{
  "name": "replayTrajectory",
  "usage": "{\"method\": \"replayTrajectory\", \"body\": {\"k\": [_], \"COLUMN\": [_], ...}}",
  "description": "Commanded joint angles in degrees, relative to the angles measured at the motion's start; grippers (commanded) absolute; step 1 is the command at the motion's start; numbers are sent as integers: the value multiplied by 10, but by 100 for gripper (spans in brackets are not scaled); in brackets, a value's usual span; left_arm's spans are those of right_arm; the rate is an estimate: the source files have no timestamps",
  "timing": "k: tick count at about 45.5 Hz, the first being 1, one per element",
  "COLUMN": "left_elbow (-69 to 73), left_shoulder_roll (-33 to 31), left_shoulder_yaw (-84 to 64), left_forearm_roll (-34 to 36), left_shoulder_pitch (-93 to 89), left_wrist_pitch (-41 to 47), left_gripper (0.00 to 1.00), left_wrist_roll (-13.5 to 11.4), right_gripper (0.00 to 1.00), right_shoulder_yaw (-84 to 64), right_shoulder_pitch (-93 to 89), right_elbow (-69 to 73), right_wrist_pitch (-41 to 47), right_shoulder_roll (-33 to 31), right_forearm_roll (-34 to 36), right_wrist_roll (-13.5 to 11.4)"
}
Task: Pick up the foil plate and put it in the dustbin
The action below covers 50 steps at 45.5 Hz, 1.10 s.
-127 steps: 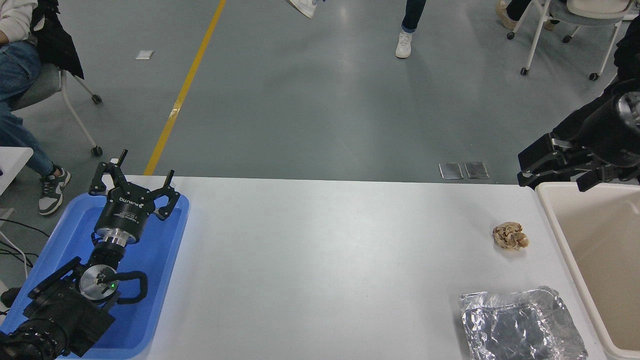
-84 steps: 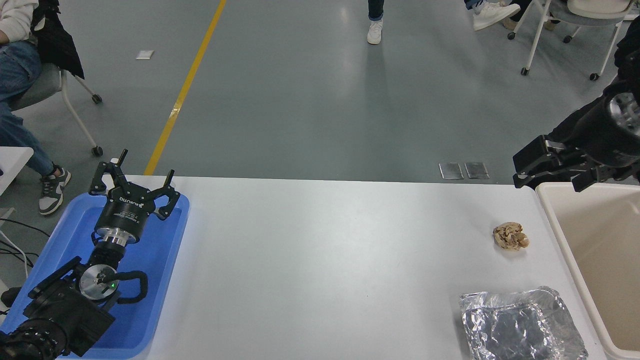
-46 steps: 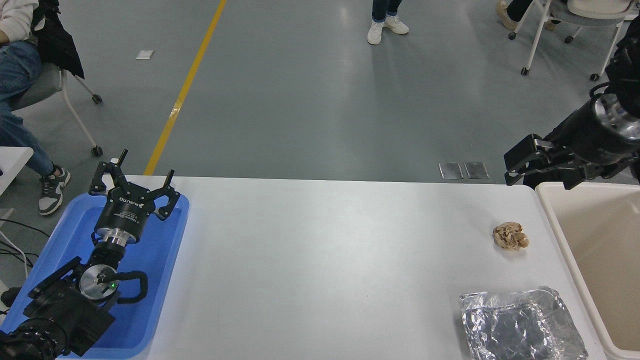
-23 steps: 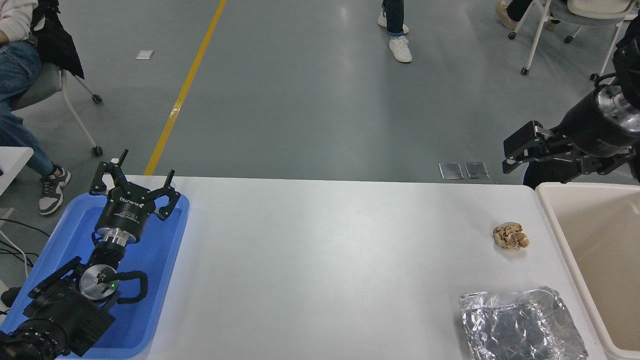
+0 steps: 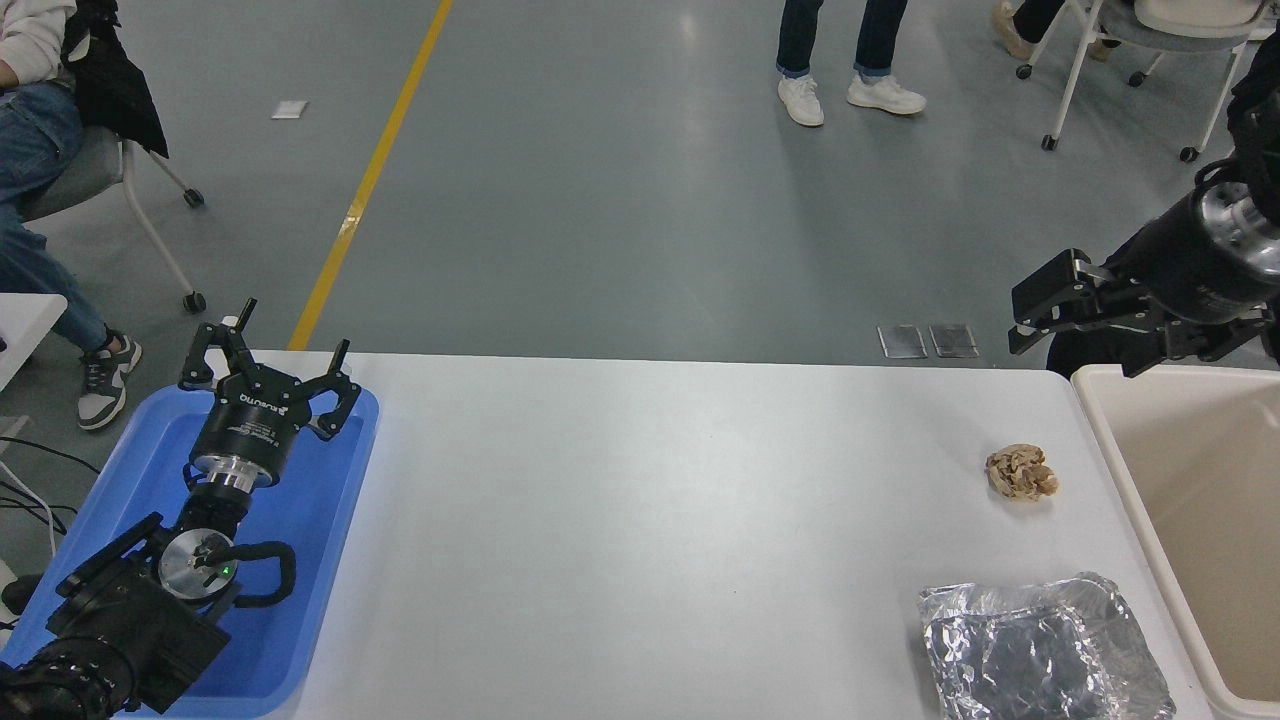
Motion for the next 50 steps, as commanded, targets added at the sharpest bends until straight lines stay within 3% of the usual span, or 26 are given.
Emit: {"method": "replayTrajectory", "body": {"k": [1,16,28,50], "left_elbow": [-1,0,0,0], "left_shoulder_roll": [0,0,0,0], "left_shoulder_yaw": [0,0,0,0], "left_forearm_roll": [0,0,0,0], "left_shoulder_pitch": [0,0,0,0], "left_wrist_pitch": [0,0,0,0], "left_gripper": [100,100,100,100], "left_wrist_roll": [0,0,0,0], "right_gripper": [100,99,99,99], "right_shoulder_yaw": [-5,-61,-52,4], "right_shoulder_pitch": [-34,-110,-223,-388], "right_elbow": [-9,-27,-27,-69], "right_wrist_pitch": [0,-50,-157,-208], "right_shoulder_roll": [-3,-17,-19,-18], "right_forearm_roll": [-11,-77,-161,-168], "right_wrist_roll": [0,0,-1,0]}}
